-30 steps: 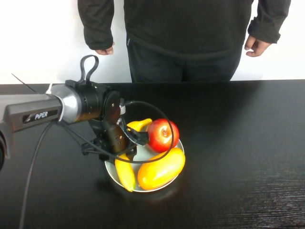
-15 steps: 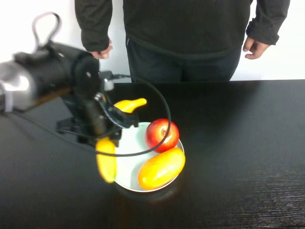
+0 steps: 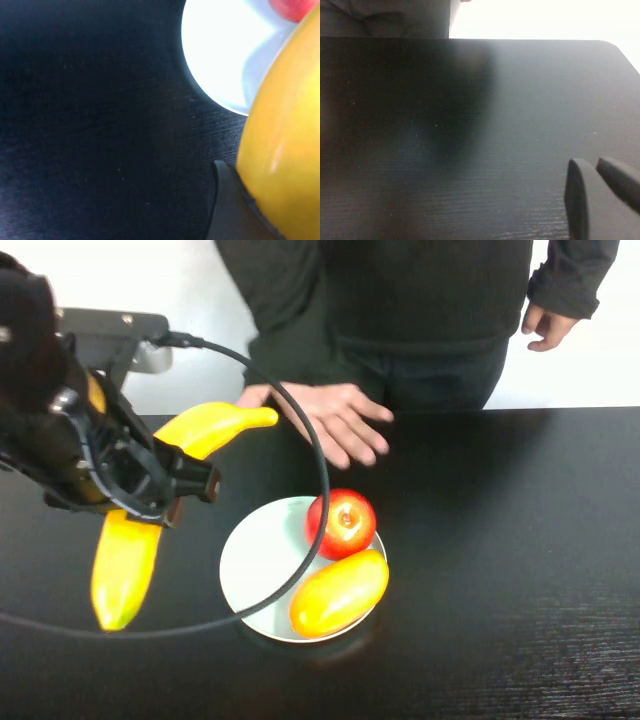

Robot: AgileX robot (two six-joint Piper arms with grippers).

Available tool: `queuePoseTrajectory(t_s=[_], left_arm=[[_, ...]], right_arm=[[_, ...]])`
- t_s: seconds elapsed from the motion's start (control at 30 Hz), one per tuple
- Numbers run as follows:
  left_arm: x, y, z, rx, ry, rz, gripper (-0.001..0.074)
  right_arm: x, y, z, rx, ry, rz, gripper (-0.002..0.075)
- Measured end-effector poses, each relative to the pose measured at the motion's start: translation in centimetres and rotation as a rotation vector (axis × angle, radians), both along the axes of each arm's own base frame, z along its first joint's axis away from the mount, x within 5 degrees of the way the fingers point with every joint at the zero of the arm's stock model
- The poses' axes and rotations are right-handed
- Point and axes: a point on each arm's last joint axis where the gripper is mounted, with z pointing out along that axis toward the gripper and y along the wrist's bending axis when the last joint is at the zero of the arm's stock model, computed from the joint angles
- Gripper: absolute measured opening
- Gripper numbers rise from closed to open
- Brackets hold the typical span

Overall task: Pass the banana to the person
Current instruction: Hand the grabbed banana to the person

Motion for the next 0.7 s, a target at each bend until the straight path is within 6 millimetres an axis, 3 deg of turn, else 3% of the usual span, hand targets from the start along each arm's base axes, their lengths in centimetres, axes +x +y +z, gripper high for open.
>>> queuePoseTrajectory(t_s=[0.17,0.37,0.5,0.7], left_arm=[[-0.2,0.0,0.7,0.017,-0.021,-0.09,0.0276],[2.3,-1.7,3.1,0.088,-0.129,-0.38,0.0276],[5.0,-4.1,4.1,0.145,-0.204,-0.571,0.0276],[8.8,-9.3,2.8,0.193,-0.247,-0.742,0.0276]], right_arm=[[0.0,0.0,0.0,0.0,0.0,0.0,-0.0009],[0.0,0.0,0.0,0.0,0.0,0.0,-0.0009],[0.0,0.0,0.0,0.0,0.0,0.0,-0.0009],[0.0,0.0,0.0,0.0,0.0,0.0,-0.0009]])
